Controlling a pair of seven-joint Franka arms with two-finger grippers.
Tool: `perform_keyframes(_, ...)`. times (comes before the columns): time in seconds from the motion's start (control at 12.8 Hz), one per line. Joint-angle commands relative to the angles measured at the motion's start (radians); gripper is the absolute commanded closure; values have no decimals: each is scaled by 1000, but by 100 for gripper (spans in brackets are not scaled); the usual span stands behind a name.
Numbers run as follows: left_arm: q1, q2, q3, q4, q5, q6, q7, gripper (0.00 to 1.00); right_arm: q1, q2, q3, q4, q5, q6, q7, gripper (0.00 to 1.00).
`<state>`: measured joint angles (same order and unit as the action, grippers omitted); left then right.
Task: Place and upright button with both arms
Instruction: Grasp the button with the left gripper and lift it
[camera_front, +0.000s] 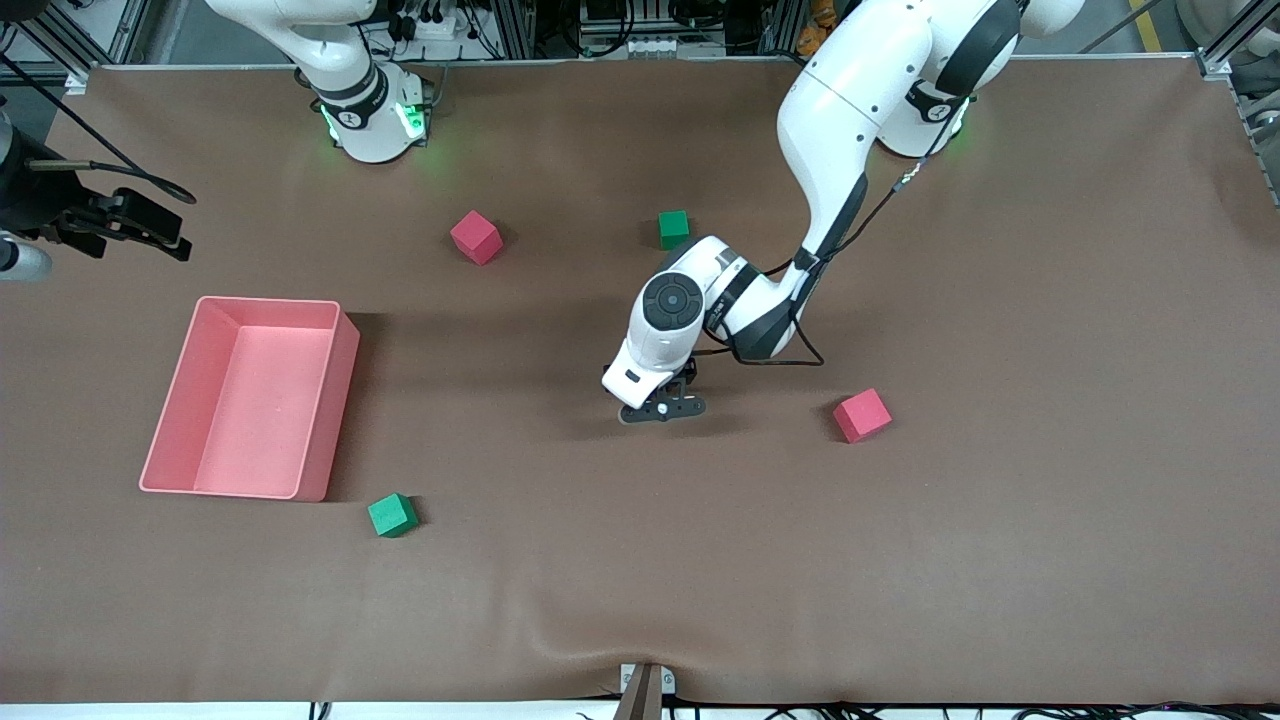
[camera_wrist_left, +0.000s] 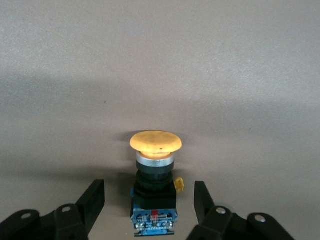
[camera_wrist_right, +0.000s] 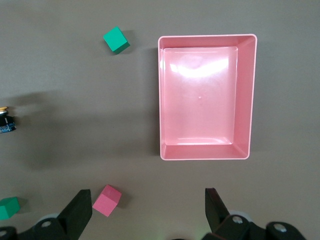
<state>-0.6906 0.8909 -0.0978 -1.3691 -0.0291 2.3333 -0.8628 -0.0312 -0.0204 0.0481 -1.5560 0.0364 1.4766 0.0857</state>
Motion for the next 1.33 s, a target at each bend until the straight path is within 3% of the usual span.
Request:
perform_keyframes(0.0,-13,14,12,21,29,8,-21,25,-4,-1,-2,7,-13,-7,3,0)
perform_keyframes(0.47,-12,22,12,21,31,8,-19,31,-4,2,-2,7,-29,-1,-3,0)
perform_keyframes(0.71,-12,22,12,21,29,8,-22,61,-4,2,-2,7,-29,14,-4,0)
perform_keyframes(1.02,-12,11,12,24,29,8,-24,90,-7,3,-4,8,-29,34,-81,0)
perform_keyframes(1.1,-10,2,10,25,28,8,-24,95,-7,5,-4,8,-30,33,-81,0)
perform_keyframes(1.25,-12,-19,13,25,29,3,-30,94,-9,7,-5,8,-30,30,-75,0)
